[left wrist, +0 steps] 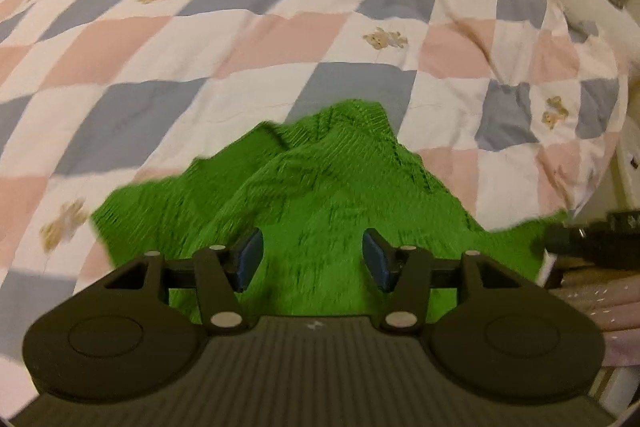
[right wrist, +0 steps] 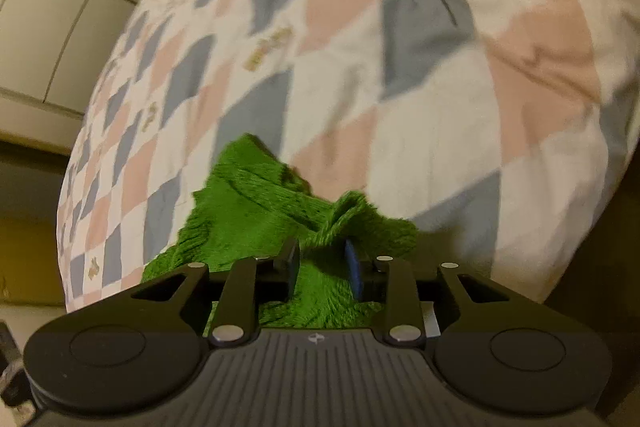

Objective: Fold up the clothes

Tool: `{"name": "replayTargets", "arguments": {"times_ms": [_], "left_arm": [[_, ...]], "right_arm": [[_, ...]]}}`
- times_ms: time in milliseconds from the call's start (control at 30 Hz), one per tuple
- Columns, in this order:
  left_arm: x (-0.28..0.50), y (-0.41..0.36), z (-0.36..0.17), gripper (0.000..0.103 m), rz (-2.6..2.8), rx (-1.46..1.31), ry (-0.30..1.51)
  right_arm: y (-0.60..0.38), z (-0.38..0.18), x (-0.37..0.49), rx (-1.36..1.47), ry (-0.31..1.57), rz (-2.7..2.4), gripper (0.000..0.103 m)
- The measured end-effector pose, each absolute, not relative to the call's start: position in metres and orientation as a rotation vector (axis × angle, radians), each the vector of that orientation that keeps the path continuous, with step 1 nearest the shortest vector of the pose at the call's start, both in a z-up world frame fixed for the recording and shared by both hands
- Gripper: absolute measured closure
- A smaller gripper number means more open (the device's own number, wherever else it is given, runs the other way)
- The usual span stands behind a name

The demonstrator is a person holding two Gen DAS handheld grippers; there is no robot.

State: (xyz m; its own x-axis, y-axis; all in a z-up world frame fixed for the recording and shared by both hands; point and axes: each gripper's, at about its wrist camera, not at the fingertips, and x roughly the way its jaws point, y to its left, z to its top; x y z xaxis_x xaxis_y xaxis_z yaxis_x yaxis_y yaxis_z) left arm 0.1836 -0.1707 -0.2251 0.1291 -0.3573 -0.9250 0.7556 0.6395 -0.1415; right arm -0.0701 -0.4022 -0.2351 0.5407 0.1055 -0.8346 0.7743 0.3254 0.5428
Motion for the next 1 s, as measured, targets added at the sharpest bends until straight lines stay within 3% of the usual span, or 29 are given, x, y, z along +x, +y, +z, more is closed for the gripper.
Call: {"name": "replayTargets", "arguments": {"times_ms": [167,300,633,833,1000], "left_arm": [[0.205,-0.191,-0.245,0.052,-0.840,0.460,1.201],[0.220,-0.206,-0.259,0.043,-0.865,0.514,1.199],[0.232,-0.233,-0.299,0.042,-0.896,0.632,1.241],[0.230,-0.234,-0.303,0.042,-0.903,0.642,1.245],[0.227,-0.233,-0.306,0.048,-0.914,0.643,1.246]], "right_arm": [[-0.410,-0.263,-0.085,1.326,0.938,-0.539,0.072],[-0.417,-0.278,-0.095,1.400,0.930,-0.556,0.071],[-0.445,-0.308,-0.132,1.574,0.894,-0.673,0.060],[-0.449,-0.319,-0.135,1.658,0.865,-0.698,0.059],[-0.455,-0.315,-0.123,1.547,0.918,-0.681,0.059]]}}
